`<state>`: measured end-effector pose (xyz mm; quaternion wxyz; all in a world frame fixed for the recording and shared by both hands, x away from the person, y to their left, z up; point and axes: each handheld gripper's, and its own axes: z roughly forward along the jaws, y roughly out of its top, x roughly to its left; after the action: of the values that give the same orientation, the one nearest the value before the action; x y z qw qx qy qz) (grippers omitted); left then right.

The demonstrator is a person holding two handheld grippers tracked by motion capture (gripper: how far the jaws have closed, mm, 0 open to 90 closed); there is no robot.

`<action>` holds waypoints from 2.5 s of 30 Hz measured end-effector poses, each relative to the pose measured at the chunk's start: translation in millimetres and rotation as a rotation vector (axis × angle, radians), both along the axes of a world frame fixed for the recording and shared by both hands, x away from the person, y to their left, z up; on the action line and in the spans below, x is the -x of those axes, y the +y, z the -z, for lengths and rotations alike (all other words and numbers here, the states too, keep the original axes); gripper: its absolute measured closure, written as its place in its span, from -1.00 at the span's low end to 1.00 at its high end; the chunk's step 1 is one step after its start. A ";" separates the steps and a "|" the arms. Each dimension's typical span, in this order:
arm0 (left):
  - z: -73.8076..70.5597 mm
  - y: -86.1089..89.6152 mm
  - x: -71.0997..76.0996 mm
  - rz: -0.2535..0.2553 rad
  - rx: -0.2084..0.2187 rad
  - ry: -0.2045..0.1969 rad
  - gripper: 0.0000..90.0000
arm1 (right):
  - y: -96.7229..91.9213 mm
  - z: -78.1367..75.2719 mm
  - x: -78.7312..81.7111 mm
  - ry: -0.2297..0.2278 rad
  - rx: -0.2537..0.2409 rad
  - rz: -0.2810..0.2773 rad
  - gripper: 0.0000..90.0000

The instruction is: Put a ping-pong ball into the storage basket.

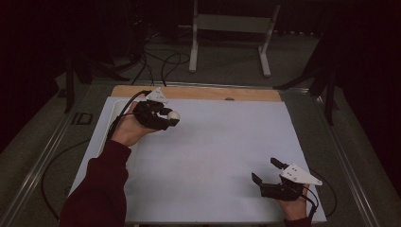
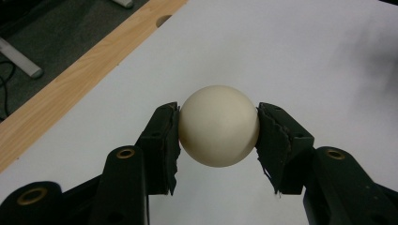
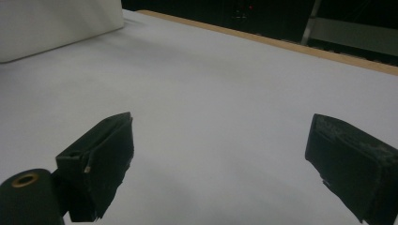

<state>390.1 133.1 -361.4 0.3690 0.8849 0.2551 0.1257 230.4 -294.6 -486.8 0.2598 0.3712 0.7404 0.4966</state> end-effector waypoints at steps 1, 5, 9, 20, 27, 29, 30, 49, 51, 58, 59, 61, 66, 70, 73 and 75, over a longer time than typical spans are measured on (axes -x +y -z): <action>-0.1 0.2 0.5 0.000 0.002 -0.002 0.13 | 0.1 0.0 0.1 0.001 -0.001 -0.002 -0.82; -1.4 1.7 2.8 0.008 -0.001 -0.003 0.13 | 0.2 0.0 0.1 0.001 0.000 -0.003 -0.82; -2.7 2.7 5.8 0.017 -0.004 -0.005 0.13 | 0.3 0.0 0.1 0.001 0.000 -0.003 -0.82; -5.9 4.9 13.7 0.038 -0.007 -0.014 0.13 | -0.1 -0.4 0.4 -0.002 0.000 -0.001 -0.82; -6.8 8.5 16.8 0.046 -0.006 -0.014 0.13 | 0.1 -0.4 0.3 -0.002 0.001 -0.001 -0.82; -6.8 9.8 17.3 0.046 -0.008 -0.013 0.13 | 0.0 -0.4 0.4 -0.002 0.001 0.000 -0.82; -6.9 10.9 17.5 0.046 -0.009 -0.013 0.13 | -0.1 -0.5 0.4 -0.003 0.001 0.000 -0.82; -7.5 26.2 23.8 0.030 0.007 -0.018 0.13 | 0.1 -0.6 0.5 -0.004 0.001 0.000 -0.82; -7.8 27.1 24.2 0.031 0.006 -0.019 0.13 | 0.1 -0.6 0.5 -0.003 0.001 0.001 -0.82; -8.2 37.1 27.2 0.022 0.010 -0.018 0.13 | 0.2 -0.5 0.6 -0.002 0.000 0.000 -0.82; -8.2 38.5 27.5 0.021 0.009 -0.018 0.13 | 0.2 -0.4 0.5 -0.003 0.001 0.000 -0.82; -8.1 40.8 28.1 0.015 0.012 -0.017 0.13 | 0.4 -0.3 0.5 -0.002 0.000 0.000 -0.82; -8.5 46.3 29.3 0.012 0.008 -0.018 0.13 | 0.6 -0.1 0.3 -0.002 0.002 -0.001 -0.82; -9.4 50.1 30.5 0.007 0.013 -0.021 0.13 | 0.6 -0.1 0.3 -0.002 0.001 -0.001 -0.82; -9.9 52.9 31.1 0.005 0.012 -0.022 0.13 | 0.5 -0.1 0.3 -0.002 0.001 0.000 -0.82; -9.8 54.6 31.6 0.001 0.013 -0.021 0.13 | 0.5 -0.2 0.4 -0.002 0.000 0.000 -0.82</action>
<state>358.5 187.7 -351.6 0.3775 0.8812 0.2516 0.1333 230.0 -294.1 -486.6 0.2606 0.3708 0.7400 0.4969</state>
